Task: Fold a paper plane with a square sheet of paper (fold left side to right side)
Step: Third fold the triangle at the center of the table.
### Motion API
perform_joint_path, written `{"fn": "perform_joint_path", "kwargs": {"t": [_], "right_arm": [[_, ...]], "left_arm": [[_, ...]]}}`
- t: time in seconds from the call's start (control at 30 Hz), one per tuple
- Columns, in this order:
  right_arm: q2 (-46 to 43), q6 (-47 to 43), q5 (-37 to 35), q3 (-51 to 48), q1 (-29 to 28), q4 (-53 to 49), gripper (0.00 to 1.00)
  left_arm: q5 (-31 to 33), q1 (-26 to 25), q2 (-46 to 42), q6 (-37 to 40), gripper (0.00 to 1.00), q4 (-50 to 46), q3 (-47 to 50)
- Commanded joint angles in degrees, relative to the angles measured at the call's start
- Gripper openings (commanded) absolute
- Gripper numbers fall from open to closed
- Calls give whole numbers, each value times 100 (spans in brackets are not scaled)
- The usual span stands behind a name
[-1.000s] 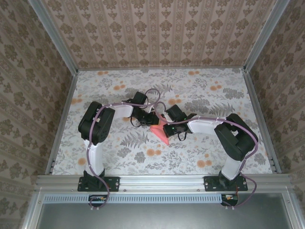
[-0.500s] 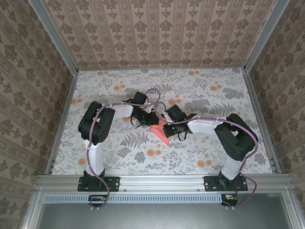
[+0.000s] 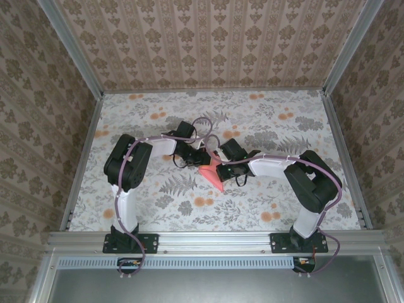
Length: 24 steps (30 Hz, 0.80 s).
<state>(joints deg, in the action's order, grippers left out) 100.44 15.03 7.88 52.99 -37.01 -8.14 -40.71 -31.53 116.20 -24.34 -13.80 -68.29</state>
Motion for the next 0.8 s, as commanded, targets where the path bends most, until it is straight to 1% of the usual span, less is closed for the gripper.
{"fn": "perform_joint_path", "kwargs": {"t": [0.0, 0.3, 0.77], "right_arm": [[-64, 61, -77, 42, -34, -21, 0], [-121, 95, -83, 27, -26, 18, 0], [30, 104, -120, 53, -25, 34, 0]], "left_arm": [[248, -64, 254, 157, 10, -307, -4], [249, -77, 271, 158, 10, -306, -5], [239, -82, 269, 157, 10, -301, -15]]}}
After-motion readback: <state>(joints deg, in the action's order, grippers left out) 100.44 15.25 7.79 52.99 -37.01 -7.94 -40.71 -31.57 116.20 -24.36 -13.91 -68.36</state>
